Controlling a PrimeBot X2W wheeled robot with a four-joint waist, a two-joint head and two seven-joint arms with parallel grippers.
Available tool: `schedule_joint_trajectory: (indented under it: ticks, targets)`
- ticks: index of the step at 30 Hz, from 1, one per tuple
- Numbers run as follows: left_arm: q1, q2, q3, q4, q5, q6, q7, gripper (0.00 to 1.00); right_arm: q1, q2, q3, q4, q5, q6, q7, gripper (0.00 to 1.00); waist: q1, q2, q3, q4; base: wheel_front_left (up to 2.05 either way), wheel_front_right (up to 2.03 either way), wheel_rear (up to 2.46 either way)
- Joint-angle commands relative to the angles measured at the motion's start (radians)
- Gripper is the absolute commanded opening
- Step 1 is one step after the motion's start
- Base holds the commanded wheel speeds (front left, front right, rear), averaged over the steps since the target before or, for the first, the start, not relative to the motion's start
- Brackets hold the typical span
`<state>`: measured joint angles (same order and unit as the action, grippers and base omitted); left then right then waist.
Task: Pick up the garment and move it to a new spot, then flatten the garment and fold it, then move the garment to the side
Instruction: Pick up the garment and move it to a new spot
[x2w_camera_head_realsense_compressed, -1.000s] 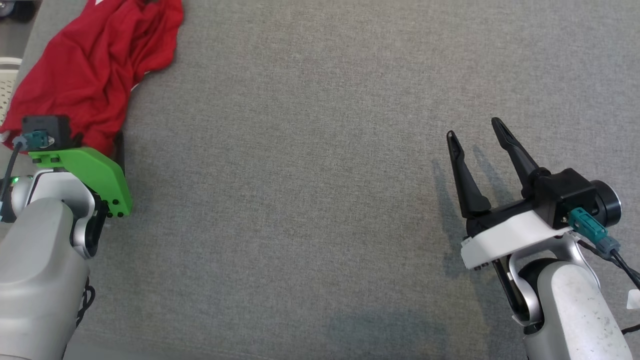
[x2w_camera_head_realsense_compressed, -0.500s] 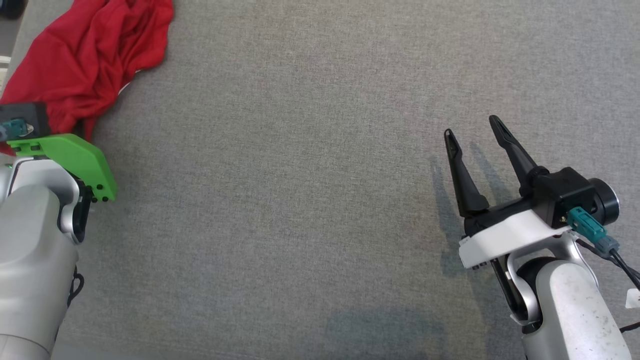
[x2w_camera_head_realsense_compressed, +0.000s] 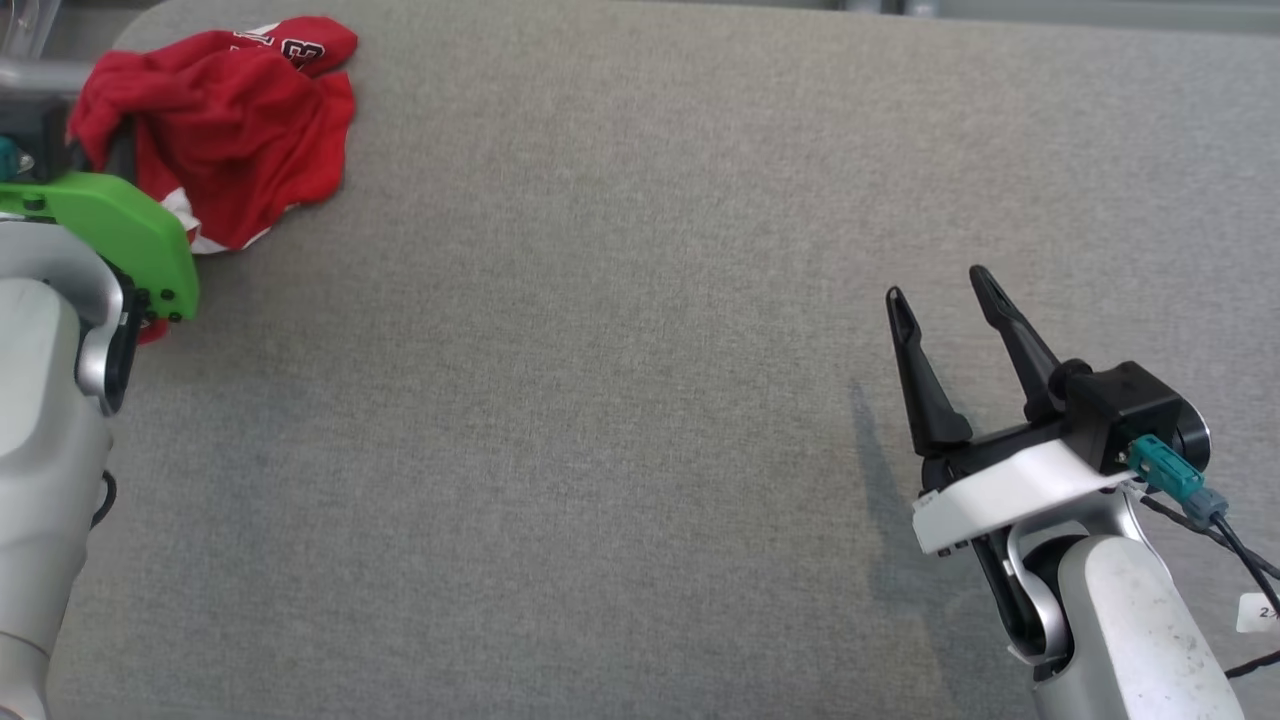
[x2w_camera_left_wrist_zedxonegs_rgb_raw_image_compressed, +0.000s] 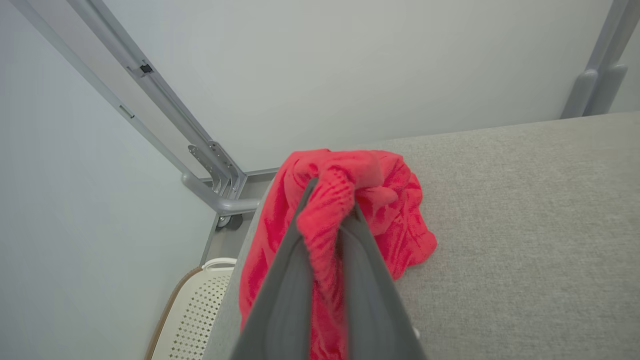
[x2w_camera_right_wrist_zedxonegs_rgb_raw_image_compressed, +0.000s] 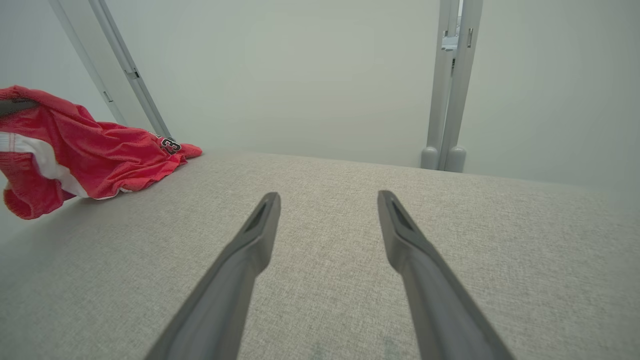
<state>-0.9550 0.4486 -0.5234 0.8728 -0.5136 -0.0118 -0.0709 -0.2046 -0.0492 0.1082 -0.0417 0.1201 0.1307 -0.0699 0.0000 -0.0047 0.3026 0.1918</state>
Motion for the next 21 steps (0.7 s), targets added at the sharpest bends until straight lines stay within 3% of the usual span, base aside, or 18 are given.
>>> schedule_joint_trajectory:
  ticks: [1,14,21]
  targets:
    - [-0.015,0.001,-0.006,-0.013,0.007,-0.004,0.002,0.0,0.017,-0.003,-0.005,0.005,0.005,0.0,-0.008,1.0,0.0,0.0047,-0.058,-0.03,0.0,0.0,0.0]
    - [0.003,-0.042,-0.092,-0.31,0.029,-0.006,0.131,0.0,0.087,-0.003,-0.032,0.077,0.065,0.0,-0.066,1.0,0.0,0.0047,-0.22,-0.113,0.0,0.0,0.0]
    - [0.054,-0.112,-0.14,-0.491,0.002,0.024,0.22,0.0,0.134,-0.003,-0.075,0.097,0.085,0.0,-0.086,1.0,0.0,0.0047,-0.271,-0.152,0.0,0.0,0.0]
